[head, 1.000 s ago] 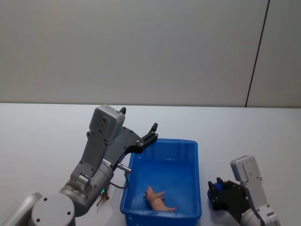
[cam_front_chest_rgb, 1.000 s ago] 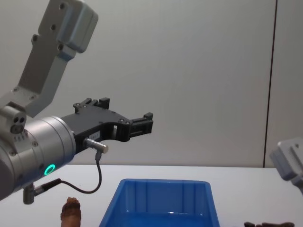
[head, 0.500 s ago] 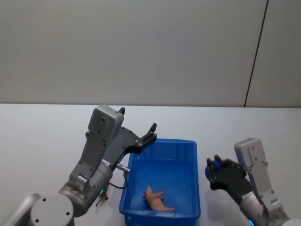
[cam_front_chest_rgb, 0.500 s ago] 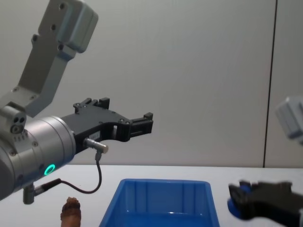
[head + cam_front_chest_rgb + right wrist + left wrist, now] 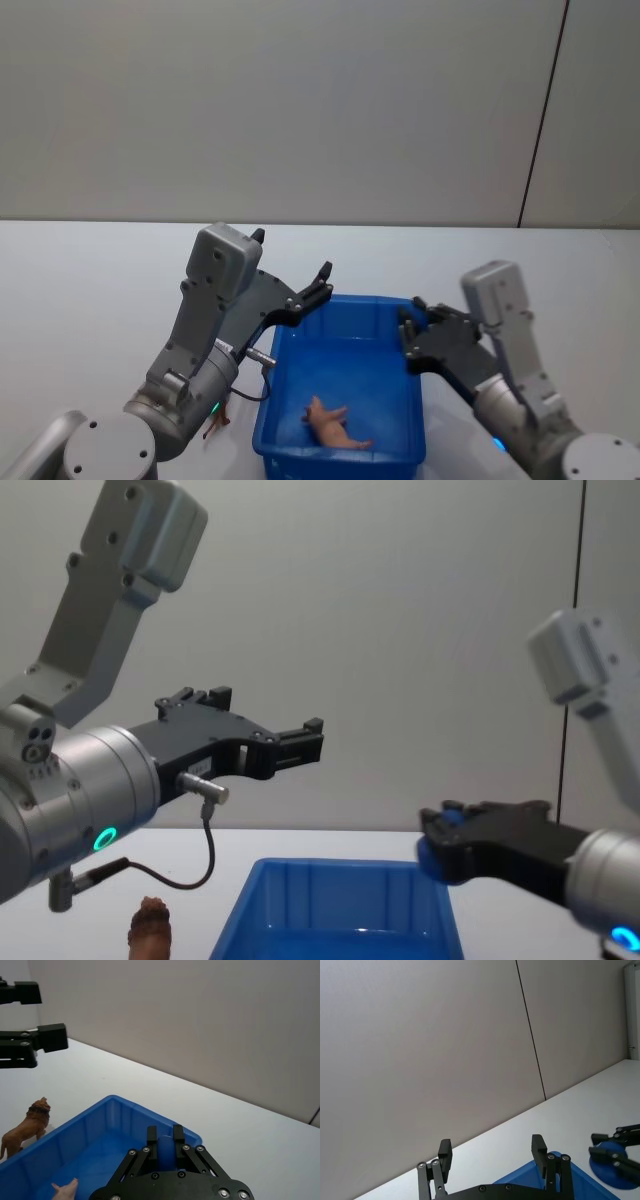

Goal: Pick up the two dolls from the table and place them into the box.

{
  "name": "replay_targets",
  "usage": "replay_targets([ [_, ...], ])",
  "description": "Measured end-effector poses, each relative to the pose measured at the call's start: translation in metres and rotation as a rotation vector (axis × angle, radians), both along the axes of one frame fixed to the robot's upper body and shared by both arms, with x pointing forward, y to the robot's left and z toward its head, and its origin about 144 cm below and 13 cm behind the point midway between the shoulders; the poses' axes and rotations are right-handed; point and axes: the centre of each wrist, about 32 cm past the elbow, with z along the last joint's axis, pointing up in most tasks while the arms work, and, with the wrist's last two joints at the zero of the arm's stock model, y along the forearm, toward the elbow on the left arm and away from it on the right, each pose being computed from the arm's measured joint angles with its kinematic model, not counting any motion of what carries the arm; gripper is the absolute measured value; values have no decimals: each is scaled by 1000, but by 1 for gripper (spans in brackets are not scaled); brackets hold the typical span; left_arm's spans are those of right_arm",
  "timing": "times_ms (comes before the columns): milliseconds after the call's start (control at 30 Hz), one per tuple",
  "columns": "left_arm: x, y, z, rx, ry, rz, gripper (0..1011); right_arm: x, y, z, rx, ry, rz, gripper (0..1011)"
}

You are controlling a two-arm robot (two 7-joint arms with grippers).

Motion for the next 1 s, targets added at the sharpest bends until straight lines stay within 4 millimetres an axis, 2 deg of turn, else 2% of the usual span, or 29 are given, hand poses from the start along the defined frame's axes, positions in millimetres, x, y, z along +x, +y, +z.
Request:
replay_targets([
  [267,0,0,0,0,0,0,1001,15,22,-9,-24,23,59,180],
  [333,0,0,0,0,0,0,1001,19,29,-12,-31,29,71,206],
  [667,0,0,0,0,0,0,1001,30,46,-21,-50,32,89,530],
  [733,0,0,0,0,0,0,1001,30,48,-21,-51,30,86,569],
  [767,0,0,0,0,0,0,1001,30,49,-22,-53,26,80,628],
  [800,0,0,0,0,0,0,1001,30,49,-22,-54,25,77,628],
  [867,0,0,0,0,0,0,1001,30,50,-22,-56,19,63,728],
  [967,0,0,0,0,0,0,1001,29,50,-22,-57,15,47,783],
  [1000,0,0,0,0,0,0,1001,28,49,-22,-57,11,33,841],
])
